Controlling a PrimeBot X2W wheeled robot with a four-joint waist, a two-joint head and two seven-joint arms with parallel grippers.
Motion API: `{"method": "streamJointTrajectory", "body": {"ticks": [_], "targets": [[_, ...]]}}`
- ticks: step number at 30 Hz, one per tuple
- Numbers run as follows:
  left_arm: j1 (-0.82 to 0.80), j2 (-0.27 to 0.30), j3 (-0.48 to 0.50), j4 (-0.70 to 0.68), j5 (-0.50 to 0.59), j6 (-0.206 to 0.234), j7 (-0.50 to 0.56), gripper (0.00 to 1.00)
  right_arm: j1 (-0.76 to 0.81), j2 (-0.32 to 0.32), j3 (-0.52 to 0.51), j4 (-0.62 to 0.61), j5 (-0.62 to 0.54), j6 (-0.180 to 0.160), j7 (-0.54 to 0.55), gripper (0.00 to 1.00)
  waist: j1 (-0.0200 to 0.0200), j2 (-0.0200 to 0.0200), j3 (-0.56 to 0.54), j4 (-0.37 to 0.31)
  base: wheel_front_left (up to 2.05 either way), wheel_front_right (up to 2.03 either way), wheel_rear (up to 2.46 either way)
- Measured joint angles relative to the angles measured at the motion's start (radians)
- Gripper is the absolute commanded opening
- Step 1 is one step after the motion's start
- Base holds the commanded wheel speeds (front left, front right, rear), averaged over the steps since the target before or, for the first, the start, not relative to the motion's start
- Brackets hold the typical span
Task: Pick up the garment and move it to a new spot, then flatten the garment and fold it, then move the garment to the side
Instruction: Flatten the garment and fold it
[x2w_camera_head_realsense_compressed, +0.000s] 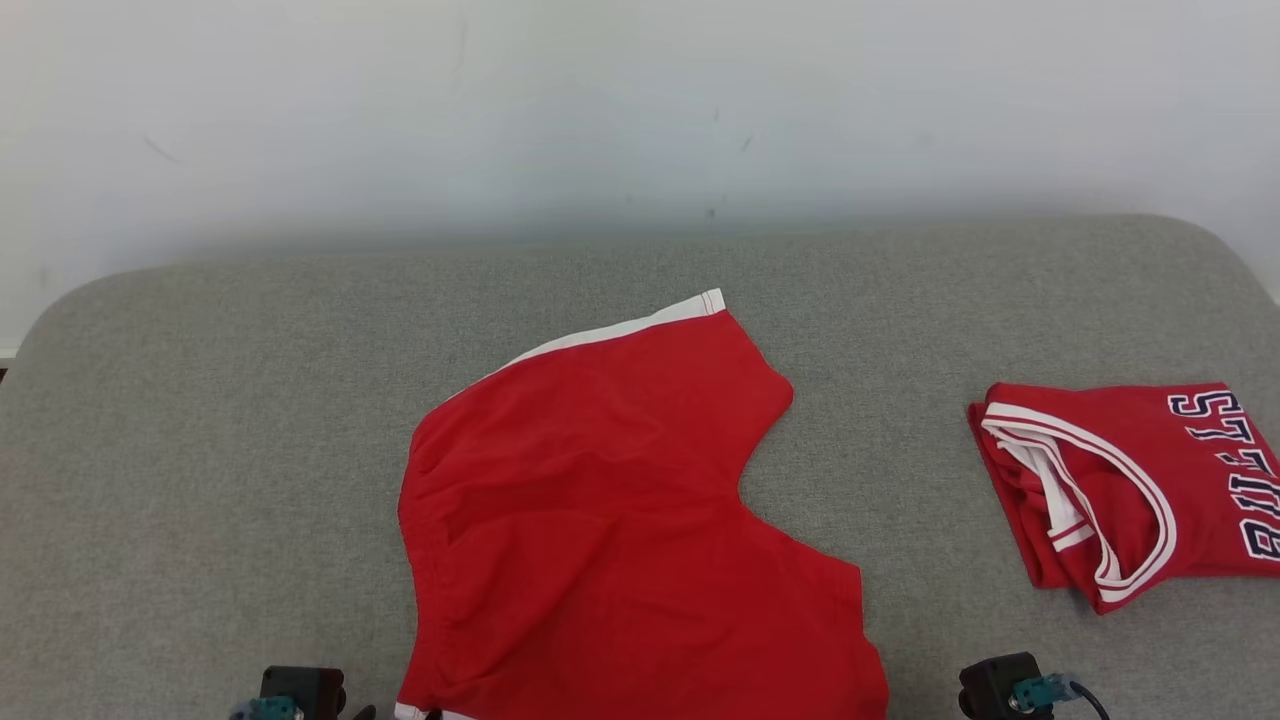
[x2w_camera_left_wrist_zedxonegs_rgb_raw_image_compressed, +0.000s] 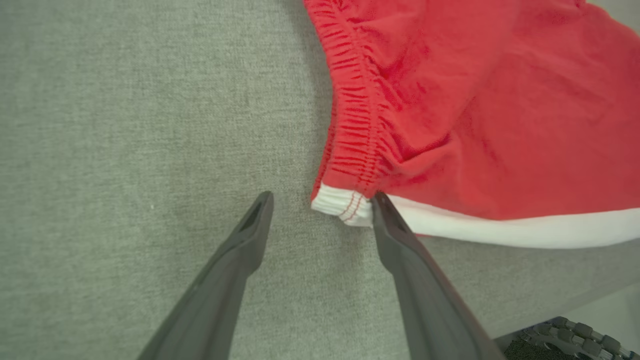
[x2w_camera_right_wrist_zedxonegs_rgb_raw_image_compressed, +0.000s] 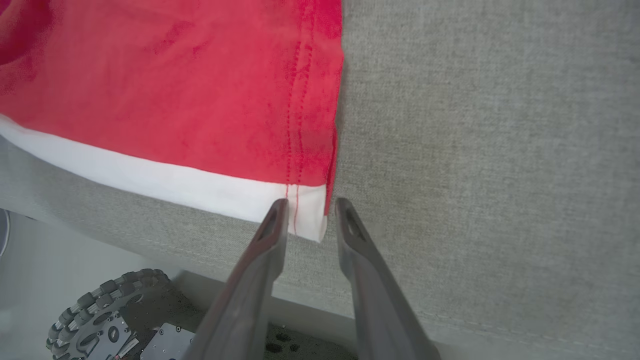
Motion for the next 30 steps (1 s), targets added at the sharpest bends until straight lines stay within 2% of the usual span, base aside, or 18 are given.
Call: {"method": "streamJointTrajectory", "body": {"ticks": [6, 9, 11, 12, 14, 16, 17, 18, 19, 20, 21, 22, 23, 24, 30], "targets": [[-0.012, -0.003, -0.002, 0.015, -0.001, -0.002, 0.007, 1.00, -0.008, 0.008, 0.008, 0.023, -0.007, -0.005, 0.014, 0.49, 0.0000, 0.0000, 0.010, 0.007, 0.00, 0.00, 0.00], [-0.016, -0.003, -0.002, 0.016, -0.001, -0.008, 0.007, 1.00, -0.010, 0.011, 0.010, 0.028, -0.007, -0.008, 0.021, 0.58, 0.0000, 0.0000, 0.011, 0.009, 0.00, 0.00, 0.00], [-0.016, -0.003, -0.001, 0.019, -0.002, -0.008, 0.007, 1.00, -0.016, 0.011, 0.012, 0.034, -0.007, -0.009, 0.022, 0.55, 0.0000, 0.0001, 0.013, 0.011, 0.00, 0.00, 0.00], [-0.016, -0.003, 0.000, 0.021, -0.004, -0.008, 0.007, 1.00, -0.020, 0.012, 0.013, 0.037, -0.007, -0.009, 0.023, 0.50, 0.0000, 0.0000, 0.013, 0.012, 0.00, 0.00, 0.00], [-0.016, -0.003, 0.001, 0.023, -0.006, -0.008, 0.007, 1.00, -0.023, 0.016, 0.018, 0.041, -0.007, -0.009, 0.030, 0.49, 0.0000, 0.0000, 0.014, 0.013, 0.00, 0.00, 0.00], [-0.017, -0.003, 0.001, 0.023, -0.007, -0.010, 0.007, 0.76, -0.023, 0.020, 0.022, 0.046, -0.007, -0.009, 0.031, 0.46, 0.0000, 0.0000, 0.015, 0.015, 0.00, 0.00, 0.00], [-0.018, -0.003, 0.001, 0.023, -0.007, -0.010, 0.007, 0.49, -0.023, 0.021, 0.024, 0.048, -0.007, -0.009, 0.031, 0.45, 0.0000, 0.0000, 0.015, 0.015, 0.00, 0.00, 0.00], [-0.019, -0.003, 0.001, 0.023, -0.008, -0.014, 0.006, 0.42, -0.023, 0.021, 0.024, 0.050, -0.008, -0.009, 0.031, 0.42, 0.0000, 0.0000, 0.016, 0.016, 0.00, 0.00, 0.00], [-0.020, -0.003, 0.001, 0.023, -0.009, -0.018, 0.006, 0.28, -0.023, 0.022, 0.025, 0.051, -0.008, -0.009, 0.031, 0.31, 0.0000, 0.0000, 0.016, 0.017, 0.00, 0.00, 0.00], [-0.020, -0.004, 0.001, 0.023, -0.010, -0.018, 0.006, 0.18, -0.023, 0.022, 0.025, 0.053, -0.008, -0.009, 0.032, 0.29, -0.0002, 0.0000, 0.017, 0.017, 0.00, 0.00, 0.00], [-0.020, -0.004, 0.000, 0.023, -0.010, -0.019, 0.006, 0.18, -0.023, 0.023, 0.026, 0.055, -0.008, -0.009, 0.032, 0.29, -0.0002, 0.0000, 0.017, 0.017, 0.00, 0.00, 0.00], [-0.020, -0.004, -0.001, 0.023, -0.011, -0.019, 0.005, 0.00, -0.023, 0.024, 0.028, 0.055, -0.008, -0.009, 0.032, 0.14, -0.0002, 0.0000, 0.018, 0.018, 0.00, 0.00, 0.00], [-0.020, -0.004, -0.002, 0.023, -0.011, -0.025, 0.000, 0.00, -0.024, 0.024, 0.029, 0.056, -0.009, -0.009, 0.031, 0.02, -0.0002, 0.0000, 0.018, 0.018, 0.00, 0.00, 0.00], [-0.020, -0.005, -0.003, 0.022, -0.012, -0.026, -0.002, 0.00, -0.026, 0.026, 0.031, 0.056, -0.011, -0.009, 0.031, 0.00, -0.0002, 0.0000, 0.019, 0.019, 0.00, 0.00, 0.00], [-0.020, -0.011, -0.001, 0.016, -0.017, -0.035, -0.019, 0.00, -0.027, 0.027, 0.016, 0.043, -0.010, -0.008, 0.020, 0.00, -0.0002, 0.0001, 0.022, 0.021, 0.00, 0.00, 0.00]]}}
